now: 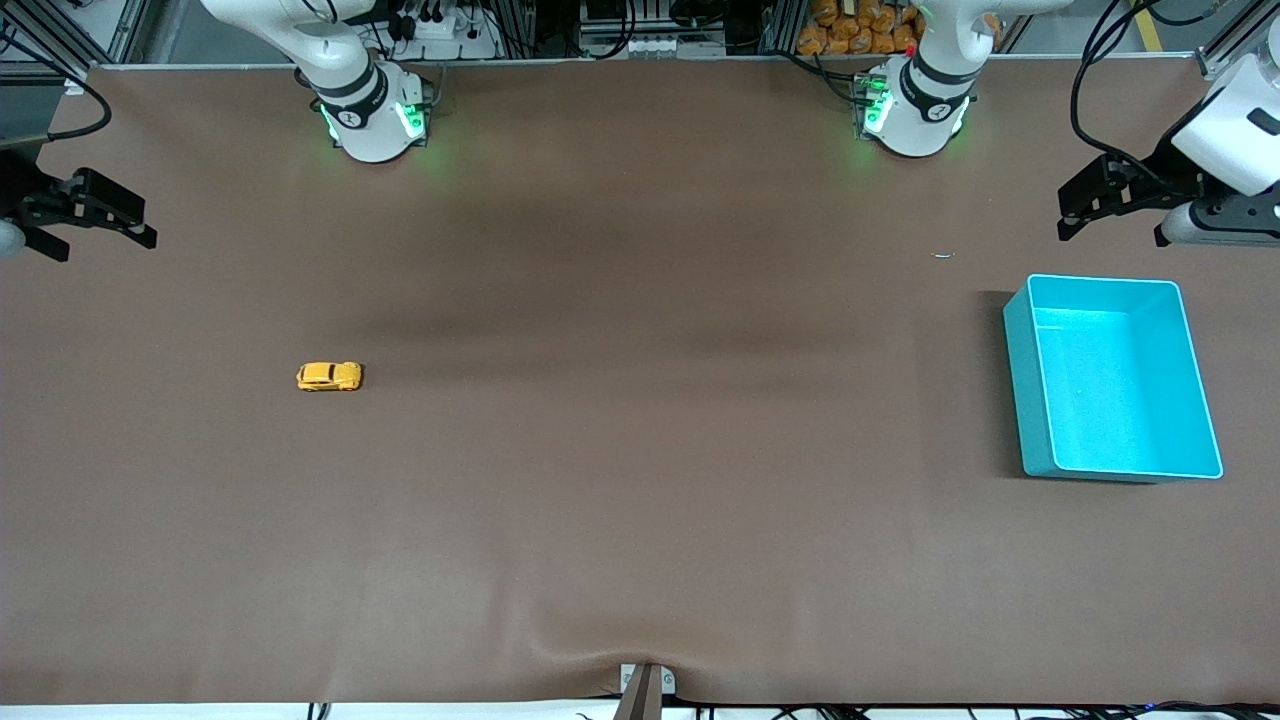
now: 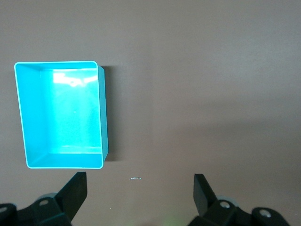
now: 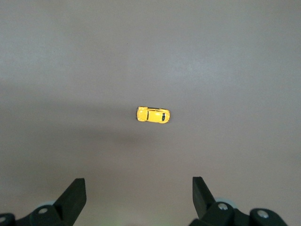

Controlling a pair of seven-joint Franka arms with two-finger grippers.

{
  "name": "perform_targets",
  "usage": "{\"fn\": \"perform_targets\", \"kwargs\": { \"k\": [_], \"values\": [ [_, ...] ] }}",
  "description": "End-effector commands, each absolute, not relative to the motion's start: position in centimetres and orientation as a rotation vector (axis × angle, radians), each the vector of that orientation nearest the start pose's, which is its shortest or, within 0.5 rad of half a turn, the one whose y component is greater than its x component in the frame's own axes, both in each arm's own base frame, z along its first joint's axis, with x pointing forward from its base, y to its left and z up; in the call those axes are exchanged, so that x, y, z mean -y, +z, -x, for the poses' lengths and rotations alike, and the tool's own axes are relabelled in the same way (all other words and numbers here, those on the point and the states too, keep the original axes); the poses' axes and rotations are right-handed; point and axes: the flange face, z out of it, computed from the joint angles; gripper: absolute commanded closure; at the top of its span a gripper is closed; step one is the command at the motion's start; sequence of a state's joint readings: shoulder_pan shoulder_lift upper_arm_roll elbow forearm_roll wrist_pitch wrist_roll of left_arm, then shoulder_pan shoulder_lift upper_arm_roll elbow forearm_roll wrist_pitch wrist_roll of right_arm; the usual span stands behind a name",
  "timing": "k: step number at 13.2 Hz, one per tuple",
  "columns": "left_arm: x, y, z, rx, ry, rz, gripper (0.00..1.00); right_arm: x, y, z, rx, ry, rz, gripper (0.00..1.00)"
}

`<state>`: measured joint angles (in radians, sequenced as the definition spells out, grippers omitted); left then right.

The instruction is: Wind and store yellow beetle car

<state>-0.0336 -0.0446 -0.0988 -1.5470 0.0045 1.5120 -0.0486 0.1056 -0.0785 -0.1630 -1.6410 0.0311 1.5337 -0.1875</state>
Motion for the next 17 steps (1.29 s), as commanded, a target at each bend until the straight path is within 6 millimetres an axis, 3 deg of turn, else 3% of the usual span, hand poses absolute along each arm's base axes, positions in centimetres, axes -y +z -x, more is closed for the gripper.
{"fn": "perform_targets", "kwargs": {
  "k": [1,6,9,10,15,17],
  "values": [
    [7.5,65.7,-53.0,-0.136,-0.018,3.128,0.0,3.3,63.3,-52.3,0.261,0.056,3.077,0.0],
    [7.6,65.5,-53.6,-0.123,-0.014,3.141,0.0,3.2,62.9,-52.4,0.265,0.066,3.076,0.0],
    [7.5,65.4,-53.5,-0.114,-0.009,3.142,0.0,2.9,60.2,-53.5,0.298,0.093,3.08,0.0],
    [7.4,65.4,-53.4,-0.114,-0.004,3.142,0.0,2.9,58.5,-53.8,0.393,0.086,3.074,0.0],
    [7.9,65.0,-53.1,-0.123,0.017,3.137,0.0,2.7,45.7,-54.3,0.726,0.007,3.037,0.0],
    [7.8,64.9,-53.2,-0.118,0.017,3.139,0.0,2.7,42.2,-53.9,0.918,0.001,3.019,0.0]
  ]
}}
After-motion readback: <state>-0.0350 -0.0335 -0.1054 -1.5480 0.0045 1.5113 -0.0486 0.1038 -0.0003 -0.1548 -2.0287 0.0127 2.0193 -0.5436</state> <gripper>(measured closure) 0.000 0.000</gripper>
